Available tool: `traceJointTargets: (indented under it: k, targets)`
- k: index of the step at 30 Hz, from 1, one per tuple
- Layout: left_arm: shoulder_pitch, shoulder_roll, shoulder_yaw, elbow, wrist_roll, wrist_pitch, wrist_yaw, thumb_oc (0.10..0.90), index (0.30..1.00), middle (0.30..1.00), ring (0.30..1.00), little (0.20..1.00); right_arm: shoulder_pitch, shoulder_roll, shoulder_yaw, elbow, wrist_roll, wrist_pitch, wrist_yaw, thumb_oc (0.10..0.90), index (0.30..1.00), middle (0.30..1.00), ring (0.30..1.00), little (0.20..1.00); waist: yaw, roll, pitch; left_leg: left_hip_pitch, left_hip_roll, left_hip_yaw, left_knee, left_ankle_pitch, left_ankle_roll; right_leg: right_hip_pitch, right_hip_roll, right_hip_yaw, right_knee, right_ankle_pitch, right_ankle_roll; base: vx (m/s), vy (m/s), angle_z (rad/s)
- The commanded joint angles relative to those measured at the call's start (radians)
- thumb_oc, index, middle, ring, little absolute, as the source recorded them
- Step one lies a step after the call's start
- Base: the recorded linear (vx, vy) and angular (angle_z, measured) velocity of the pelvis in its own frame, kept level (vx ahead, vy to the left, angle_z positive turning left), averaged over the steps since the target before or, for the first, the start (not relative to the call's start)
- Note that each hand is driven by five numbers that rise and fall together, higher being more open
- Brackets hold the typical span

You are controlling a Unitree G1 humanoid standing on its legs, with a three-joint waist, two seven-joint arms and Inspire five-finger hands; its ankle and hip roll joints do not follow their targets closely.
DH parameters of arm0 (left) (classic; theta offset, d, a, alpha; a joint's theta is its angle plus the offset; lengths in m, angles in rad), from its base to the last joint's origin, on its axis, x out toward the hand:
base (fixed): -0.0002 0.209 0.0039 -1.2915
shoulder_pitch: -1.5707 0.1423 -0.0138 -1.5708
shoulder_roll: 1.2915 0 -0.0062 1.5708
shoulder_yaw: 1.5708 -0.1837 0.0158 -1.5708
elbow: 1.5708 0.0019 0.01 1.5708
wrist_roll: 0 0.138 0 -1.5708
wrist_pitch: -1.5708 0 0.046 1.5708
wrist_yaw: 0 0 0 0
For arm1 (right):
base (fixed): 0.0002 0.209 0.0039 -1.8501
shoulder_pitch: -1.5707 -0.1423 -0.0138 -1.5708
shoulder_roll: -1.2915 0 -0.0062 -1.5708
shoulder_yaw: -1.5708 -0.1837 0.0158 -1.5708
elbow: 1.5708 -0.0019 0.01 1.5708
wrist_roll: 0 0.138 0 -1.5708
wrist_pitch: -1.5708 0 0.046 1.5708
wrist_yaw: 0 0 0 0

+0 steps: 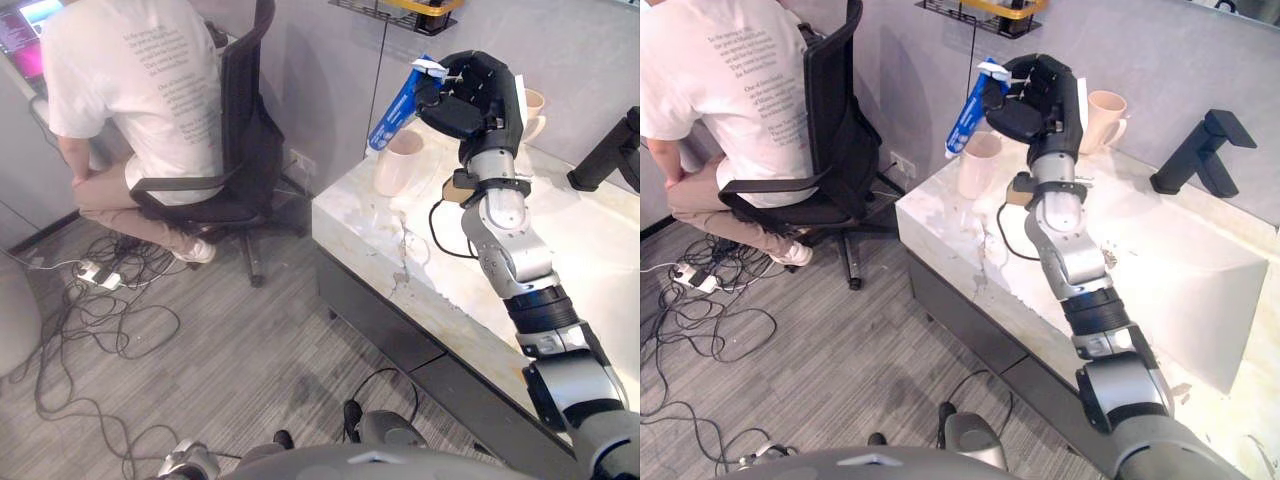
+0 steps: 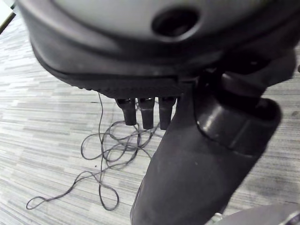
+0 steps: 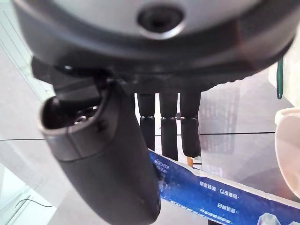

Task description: Organize the bathroom.

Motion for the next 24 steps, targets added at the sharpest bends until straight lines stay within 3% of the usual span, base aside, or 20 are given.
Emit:
traceJointTargets:
  k: [1, 15, 24]
  targets:
    - [-0.009, 0.097, -0.003, 0.06, -0.003, 0.044, 0.033, 0.8, 0.9, 0.9, 0.9, 0.9, -0.118, 0.028, -0.085, -0.065, -0.077, -0.114, -0.007, 0.4, 0.3, 0.3, 0.3, 0.3, 0.012, -0.062, -0.035, -0.018, -0.034, 0.014, 0.114, -0.092, 0.054, 0.027, -0.02, 0.15, -0.169, 0.169, 0.05, 0.0, 0.0, 0.0]
    - [-0.009, 0.104, -0.002, 0.066, 0.021, 0.043, 0.006, 0.8, 0.9, 0.9, 0.9, 0.9, -0.132, 0.011, -0.094, -0.026, -0.114, -0.153, -0.013, 0.4, 0.3, 0.3, 0.3, 0.3, 0.011, -0.055, -0.028, -0.015, -0.042, 0.008, 0.105, -0.087, 0.055, 0.033, -0.014, 0.162, -0.172, 0.17, 0.048, 0.0, 0.0, 0.0]
    - [-0.009, 0.098, 0.004, 0.051, 0.03, 0.064, -0.01, 0.8, 0.9, 0.9, 0.9, 0.9, -0.128, -0.044, -0.128, -0.055, -0.109, -0.168, 0.005, 0.4, 0.3, 0.3, 0.3, 0.3, -0.006, -0.077, -0.064, -0.002, -0.04, 0.024, 0.107, -0.099, 0.06, 0.047, 0.002, 0.19, -0.178, 0.166, 0.047, 0.02, 0.001, -0.04]
